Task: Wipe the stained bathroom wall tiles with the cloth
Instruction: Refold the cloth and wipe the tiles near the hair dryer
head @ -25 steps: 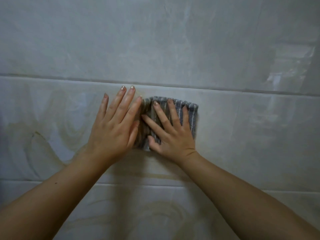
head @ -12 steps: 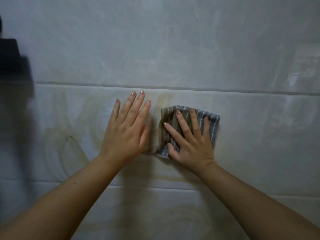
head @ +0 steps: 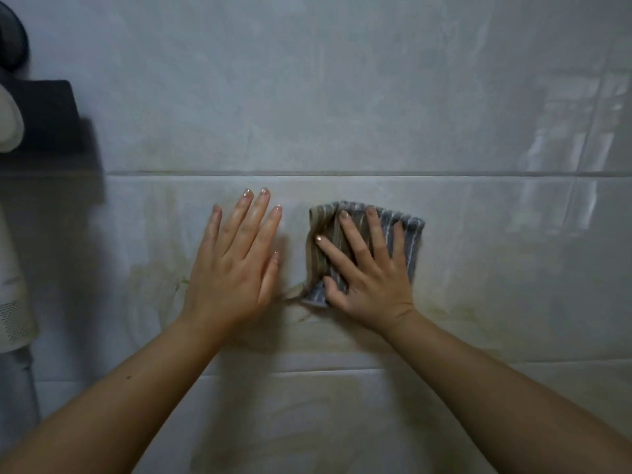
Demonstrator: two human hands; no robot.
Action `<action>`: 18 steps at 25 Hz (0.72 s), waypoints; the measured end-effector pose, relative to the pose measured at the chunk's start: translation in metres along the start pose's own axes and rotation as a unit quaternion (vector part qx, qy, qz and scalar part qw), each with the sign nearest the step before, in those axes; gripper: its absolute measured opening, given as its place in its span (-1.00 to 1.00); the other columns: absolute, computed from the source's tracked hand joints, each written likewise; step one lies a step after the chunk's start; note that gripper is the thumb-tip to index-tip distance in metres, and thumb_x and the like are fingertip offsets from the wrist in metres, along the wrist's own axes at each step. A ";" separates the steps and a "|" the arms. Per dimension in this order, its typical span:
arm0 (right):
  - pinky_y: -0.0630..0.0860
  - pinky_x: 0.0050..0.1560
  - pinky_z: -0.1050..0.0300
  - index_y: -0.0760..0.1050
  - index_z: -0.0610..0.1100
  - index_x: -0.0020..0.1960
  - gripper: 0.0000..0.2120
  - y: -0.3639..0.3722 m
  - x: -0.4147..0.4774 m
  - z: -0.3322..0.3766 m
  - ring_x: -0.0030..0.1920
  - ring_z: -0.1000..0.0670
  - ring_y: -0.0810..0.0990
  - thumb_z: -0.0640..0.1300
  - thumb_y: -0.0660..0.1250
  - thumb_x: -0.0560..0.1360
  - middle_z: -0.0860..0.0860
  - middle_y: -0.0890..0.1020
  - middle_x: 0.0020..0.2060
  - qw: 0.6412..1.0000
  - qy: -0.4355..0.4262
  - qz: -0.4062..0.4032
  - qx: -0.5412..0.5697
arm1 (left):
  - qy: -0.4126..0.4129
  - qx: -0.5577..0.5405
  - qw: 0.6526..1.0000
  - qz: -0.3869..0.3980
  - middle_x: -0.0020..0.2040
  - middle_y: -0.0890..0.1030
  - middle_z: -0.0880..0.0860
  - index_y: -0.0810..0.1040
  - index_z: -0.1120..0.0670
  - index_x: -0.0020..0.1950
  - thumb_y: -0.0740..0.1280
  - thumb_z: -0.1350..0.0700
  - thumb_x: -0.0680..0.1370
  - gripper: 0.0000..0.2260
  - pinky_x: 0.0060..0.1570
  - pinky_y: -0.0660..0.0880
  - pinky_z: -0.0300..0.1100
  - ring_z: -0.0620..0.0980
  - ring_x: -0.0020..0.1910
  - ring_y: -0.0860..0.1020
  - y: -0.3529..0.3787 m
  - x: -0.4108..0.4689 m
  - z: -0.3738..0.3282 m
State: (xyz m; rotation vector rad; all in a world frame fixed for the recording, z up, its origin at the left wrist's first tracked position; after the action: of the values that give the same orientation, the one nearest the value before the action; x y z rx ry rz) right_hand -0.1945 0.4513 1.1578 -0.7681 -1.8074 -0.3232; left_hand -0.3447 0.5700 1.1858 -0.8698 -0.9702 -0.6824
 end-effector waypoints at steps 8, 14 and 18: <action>-0.02 0.45 -0.40 0.33 0.07 0.48 -0.40 0.004 0.075 0.041 0.51 -0.30 0.14 0.13 0.24 0.45 -0.14 0.25 0.51 0.991 0.126 -0.028 0.019 | -0.018 0.008 1.000 0.000 0.56 0.22 0.19 0.21 0.18 0.55 0.10 0.04 0.61 -0.48 0.51 0.09 0.19 0.14 0.57 0.13 -0.012 -0.014 0.040; 0.11 0.41 -0.42 0.40 0.08 0.43 -0.42 0.007 0.057 0.056 0.48 -0.31 0.23 0.12 0.29 0.43 -0.12 0.32 0.47 0.999 -0.005 -0.032 -0.013 | -0.019 0.025 1.000 0.005 0.56 0.22 0.19 0.21 0.17 0.56 0.14 0.06 0.60 -0.48 0.52 0.06 0.17 0.13 0.57 0.13 -0.018 -0.028 0.068; 0.02 0.44 -0.41 0.35 0.07 0.47 -0.42 0.006 0.120 0.069 0.50 -0.32 0.17 0.14 0.21 0.46 -0.13 0.28 0.50 0.992 0.111 -0.056 0.016 | -0.045 0.018 0.999 -0.004 0.57 0.21 0.18 0.22 0.18 0.55 0.14 0.07 0.61 -0.48 0.52 0.06 0.19 0.12 0.57 0.12 -0.022 -0.028 0.084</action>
State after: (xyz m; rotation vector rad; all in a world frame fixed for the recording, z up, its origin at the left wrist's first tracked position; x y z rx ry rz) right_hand -0.2652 0.5362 1.2413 -0.5841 -1.6442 -0.4352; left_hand -0.4084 0.6344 1.1923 -0.8717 -1.0635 -0.6345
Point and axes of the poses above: each hand's wrist, its own x-axis towards the middle knuckle, its own y-axis out of the palm, z = x × y, the point moved 5 cm from there along x, towards the middle knuckle
